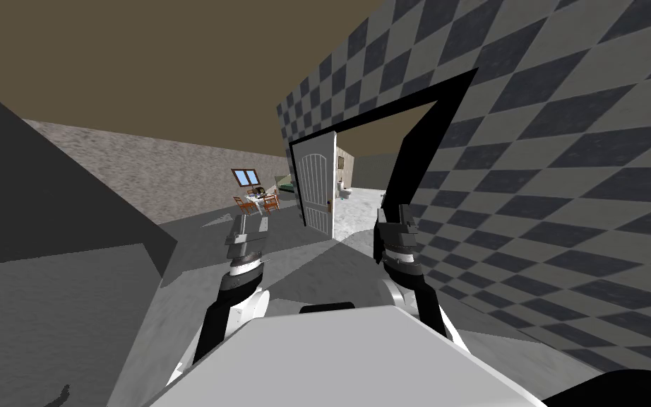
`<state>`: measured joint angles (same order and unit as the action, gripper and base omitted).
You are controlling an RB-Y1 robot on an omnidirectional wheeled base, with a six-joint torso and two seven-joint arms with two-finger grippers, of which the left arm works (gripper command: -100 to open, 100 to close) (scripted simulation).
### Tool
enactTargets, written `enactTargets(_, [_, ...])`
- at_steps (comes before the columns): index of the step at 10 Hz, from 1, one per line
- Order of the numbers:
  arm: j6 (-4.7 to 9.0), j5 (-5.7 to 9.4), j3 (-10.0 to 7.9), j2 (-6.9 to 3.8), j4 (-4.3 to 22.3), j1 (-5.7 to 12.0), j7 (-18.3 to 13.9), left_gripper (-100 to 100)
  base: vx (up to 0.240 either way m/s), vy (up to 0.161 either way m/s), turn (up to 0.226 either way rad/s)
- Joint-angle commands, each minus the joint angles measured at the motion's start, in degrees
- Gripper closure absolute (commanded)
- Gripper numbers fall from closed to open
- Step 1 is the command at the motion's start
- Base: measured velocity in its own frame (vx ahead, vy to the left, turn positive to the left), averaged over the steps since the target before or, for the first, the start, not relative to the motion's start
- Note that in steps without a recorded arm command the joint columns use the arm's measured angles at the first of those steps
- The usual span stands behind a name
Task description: Push the door open
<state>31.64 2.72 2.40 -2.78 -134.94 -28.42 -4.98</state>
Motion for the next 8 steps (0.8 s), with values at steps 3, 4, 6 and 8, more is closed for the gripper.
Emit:
enactTargets(3, [-0.29,0.03,0.47,-0.71,5.0,2.91,0.1,-100,0.107,0.016,-0.05])
enactTargets(4, [-0.35,0.03,0.57,-0.81,6.0,3.51,0.1,-100,0.079,0.019,-0.033])
enactTargets(6, [-0.47,0.04,0.77,-1.03,8.1,4.71,0.2,-100,0.057,0.015,-0.03])
enactTargets(8, [-0.6,0.05,0.97,-1.25,10.3,5.96,0.2,-100,0.07,0.013,-0.03])
